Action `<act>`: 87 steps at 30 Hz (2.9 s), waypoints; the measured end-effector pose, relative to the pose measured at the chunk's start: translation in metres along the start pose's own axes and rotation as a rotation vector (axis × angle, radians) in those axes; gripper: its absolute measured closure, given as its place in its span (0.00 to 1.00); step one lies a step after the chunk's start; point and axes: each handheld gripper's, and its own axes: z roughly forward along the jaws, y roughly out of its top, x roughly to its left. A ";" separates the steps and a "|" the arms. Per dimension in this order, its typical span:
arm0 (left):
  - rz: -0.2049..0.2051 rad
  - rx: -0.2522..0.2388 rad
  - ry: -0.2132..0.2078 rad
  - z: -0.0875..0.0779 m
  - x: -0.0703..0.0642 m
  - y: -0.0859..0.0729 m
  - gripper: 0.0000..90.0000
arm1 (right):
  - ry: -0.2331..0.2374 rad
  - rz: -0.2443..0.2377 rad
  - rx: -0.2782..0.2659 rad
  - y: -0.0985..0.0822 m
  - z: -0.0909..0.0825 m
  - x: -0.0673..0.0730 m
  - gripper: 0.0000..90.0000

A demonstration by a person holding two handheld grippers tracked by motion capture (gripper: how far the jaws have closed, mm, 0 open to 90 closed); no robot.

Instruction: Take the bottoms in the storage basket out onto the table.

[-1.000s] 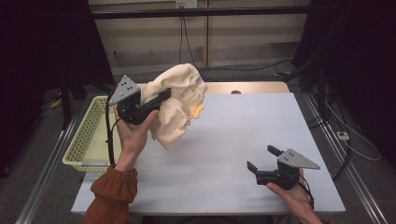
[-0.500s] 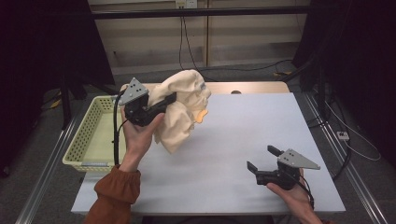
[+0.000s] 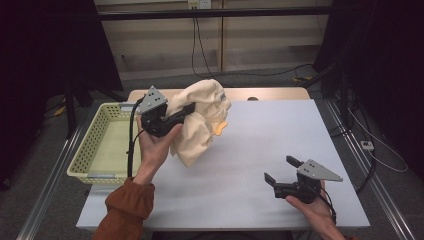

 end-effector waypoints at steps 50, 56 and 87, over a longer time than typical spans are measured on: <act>-0.020 0.107 0.007 0.038 -0.003 -0.033 0.83 | 0.003 -0.003 0.002 0.000 0.000 0.000 0.04; -0.019 0.130 0.000 0.043 -0.004 -0.037 0.83 | 0.003 -0.002 0.003 0.000 -0.001 0.000 0.04; 0.002 0.300 0.014 0.073 -0.003 -0.069 0.79 | 0.011 -0.008 0.003 0.000 -0.001 0.001 0.04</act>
